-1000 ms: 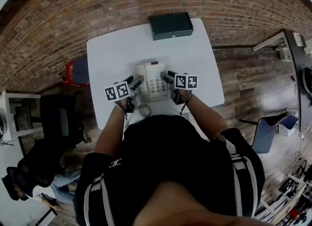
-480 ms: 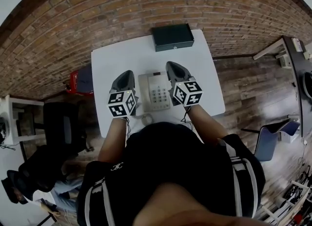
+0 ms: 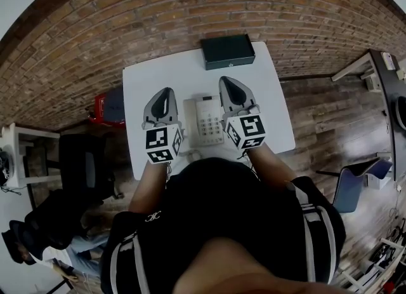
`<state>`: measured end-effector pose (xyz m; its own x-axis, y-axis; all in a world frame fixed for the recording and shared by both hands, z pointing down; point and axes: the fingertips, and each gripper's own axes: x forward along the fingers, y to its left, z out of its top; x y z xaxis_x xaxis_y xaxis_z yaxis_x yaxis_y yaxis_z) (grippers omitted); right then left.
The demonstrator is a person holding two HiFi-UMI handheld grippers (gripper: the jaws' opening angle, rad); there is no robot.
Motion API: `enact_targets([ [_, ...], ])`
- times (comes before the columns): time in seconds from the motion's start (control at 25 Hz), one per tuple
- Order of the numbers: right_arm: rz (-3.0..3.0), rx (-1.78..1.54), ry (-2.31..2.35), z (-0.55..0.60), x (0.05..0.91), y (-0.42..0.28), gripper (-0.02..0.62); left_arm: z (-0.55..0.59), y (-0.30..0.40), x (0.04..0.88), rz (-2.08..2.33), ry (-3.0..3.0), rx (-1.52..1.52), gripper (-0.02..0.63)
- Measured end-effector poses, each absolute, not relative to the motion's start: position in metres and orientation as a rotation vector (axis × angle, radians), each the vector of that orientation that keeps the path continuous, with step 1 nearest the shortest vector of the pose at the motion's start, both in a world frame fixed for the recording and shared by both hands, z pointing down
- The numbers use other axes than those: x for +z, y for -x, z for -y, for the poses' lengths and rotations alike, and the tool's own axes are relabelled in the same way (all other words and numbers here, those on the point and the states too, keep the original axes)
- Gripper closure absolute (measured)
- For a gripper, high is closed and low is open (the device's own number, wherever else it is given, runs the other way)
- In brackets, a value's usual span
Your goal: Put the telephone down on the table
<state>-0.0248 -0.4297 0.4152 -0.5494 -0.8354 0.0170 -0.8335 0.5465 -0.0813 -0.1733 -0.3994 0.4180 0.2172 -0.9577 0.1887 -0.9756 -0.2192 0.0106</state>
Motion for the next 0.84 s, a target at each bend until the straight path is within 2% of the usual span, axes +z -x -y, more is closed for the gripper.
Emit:
enact_targets([
  [0.4,-2.688,-0.285,1.444,0.4268,0.4176,0.0198,0.597,0.3976,0.1681,0.4211,1.842,-2.337,0.21,0.591],
  [0.84,-2.683,-0.292,1.444,0.4237,0.4174,0.0196,0.597,0.3963,0.1659,0.4211,1.831,-2.331,0.213,0.591],
])
